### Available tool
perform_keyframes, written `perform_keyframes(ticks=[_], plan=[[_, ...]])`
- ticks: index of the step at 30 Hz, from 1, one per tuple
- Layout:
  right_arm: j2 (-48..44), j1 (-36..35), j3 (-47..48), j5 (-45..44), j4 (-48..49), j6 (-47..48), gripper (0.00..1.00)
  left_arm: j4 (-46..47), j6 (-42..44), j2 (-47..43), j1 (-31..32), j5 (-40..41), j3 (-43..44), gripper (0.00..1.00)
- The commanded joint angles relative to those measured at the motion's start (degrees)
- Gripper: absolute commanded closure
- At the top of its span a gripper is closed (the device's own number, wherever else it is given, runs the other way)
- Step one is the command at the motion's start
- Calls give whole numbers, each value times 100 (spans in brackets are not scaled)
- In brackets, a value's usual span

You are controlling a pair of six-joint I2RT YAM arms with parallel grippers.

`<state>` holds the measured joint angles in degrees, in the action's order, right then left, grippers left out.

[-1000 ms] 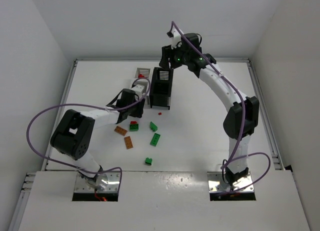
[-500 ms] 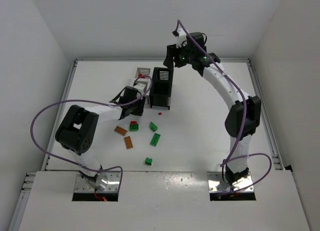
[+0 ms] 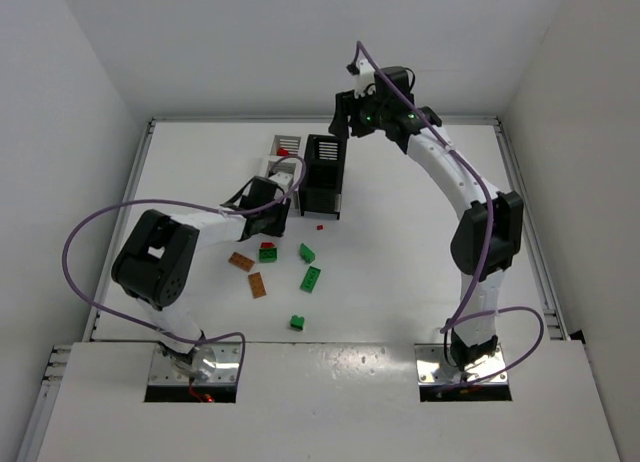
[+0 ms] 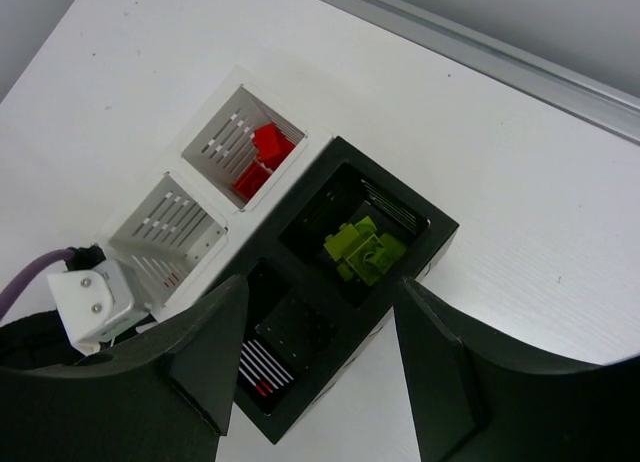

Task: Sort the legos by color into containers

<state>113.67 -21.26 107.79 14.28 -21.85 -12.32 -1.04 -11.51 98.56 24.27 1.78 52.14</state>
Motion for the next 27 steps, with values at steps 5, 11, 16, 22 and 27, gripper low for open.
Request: perform_keyframes(ticks=[5, 11, 16, 22, 27], plan=[[-407, 34, -100, 119, 181, -87, 40, 104, -88, -496, 218, -12, -485, 63], [-529, 34, -153, 119, 181, -87, 40, 138, -430, -829, 218, -11, -801, 73], [-583, 34, -258, 119, 181, -87, 40, 157, -651, -1111, 271, -29, -995, 63], [-644, 34, -364, 119, 233, -87, 40, -37, -502, -1295, 271, 121, -1145, 47], [-644, 34, -364, 119, 233, -87, 40, -37, -449, -1401, 166, 121, -1285, 44]])
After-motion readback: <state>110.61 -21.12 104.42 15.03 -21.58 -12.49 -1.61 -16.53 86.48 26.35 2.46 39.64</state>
